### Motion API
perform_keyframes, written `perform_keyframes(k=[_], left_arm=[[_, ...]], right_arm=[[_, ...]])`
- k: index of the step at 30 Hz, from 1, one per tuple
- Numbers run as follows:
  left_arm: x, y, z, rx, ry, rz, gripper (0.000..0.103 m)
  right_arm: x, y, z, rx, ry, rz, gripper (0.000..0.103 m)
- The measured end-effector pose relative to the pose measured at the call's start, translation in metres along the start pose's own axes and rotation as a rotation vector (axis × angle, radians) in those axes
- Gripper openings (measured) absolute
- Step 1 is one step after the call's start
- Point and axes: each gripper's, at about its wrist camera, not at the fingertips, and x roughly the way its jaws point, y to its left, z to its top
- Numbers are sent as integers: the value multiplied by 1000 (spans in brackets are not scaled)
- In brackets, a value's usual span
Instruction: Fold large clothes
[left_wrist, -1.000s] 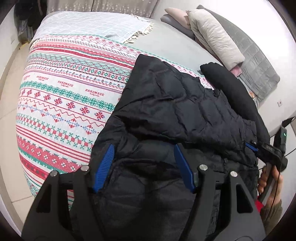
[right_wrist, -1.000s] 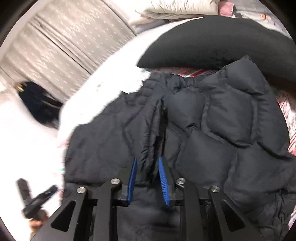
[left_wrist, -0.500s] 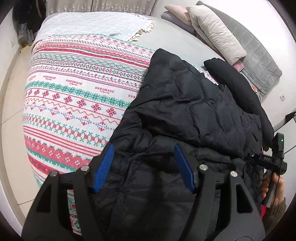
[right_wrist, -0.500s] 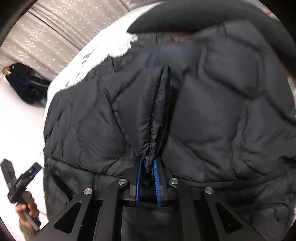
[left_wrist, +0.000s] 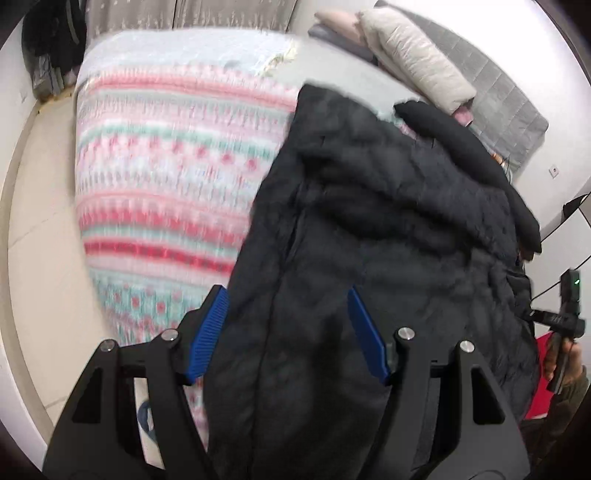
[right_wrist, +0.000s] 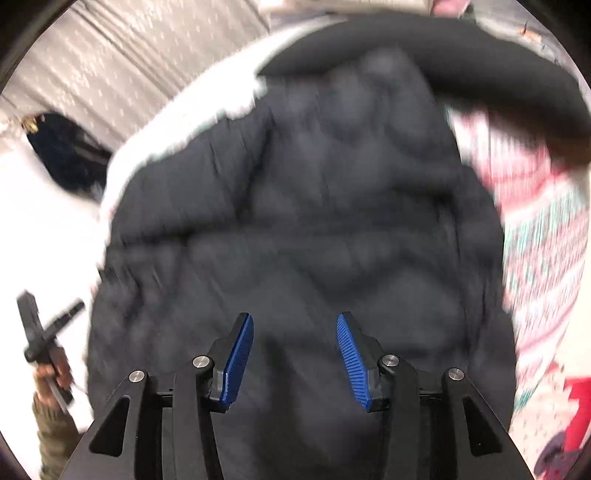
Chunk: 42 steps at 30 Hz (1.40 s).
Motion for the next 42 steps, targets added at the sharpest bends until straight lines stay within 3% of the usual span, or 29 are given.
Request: perform_keyframes(k=[1,6,15,20,24,28,33,38,42], left_arm=[[6,2,-7,5,25,1,68],[1,2,-25,42,-2,55,68],[-34,44,-70,-190,23,-109,68],[-43,66,-104,-292,25,-188,68],[-33,80,-131,-406,72,-255,75],[-33,81,-143,-474,46,-310,75],[-28,77,-156,-532,41,-391,77],[-21,90,-175,-683,26,-463,78],[-16,79,-183,-693,20,-514,78]], right_arm=[[12,-7,-12,-8,38,-11,48],[-11,-16,-28,4,-50,-37,48],[-74,-71,-101,205,-170,45,57],[-93,-99,-144,304,-214,38,61],[-93,-123,-175,424,-207,55,61],[-88,-143,-203,569,-192,190,64],[-82,-141,-221,573,-170,221,68],[-76,-146,-239,640,-178,216,71],[-68,-141,-242,657,-170,232,71]])
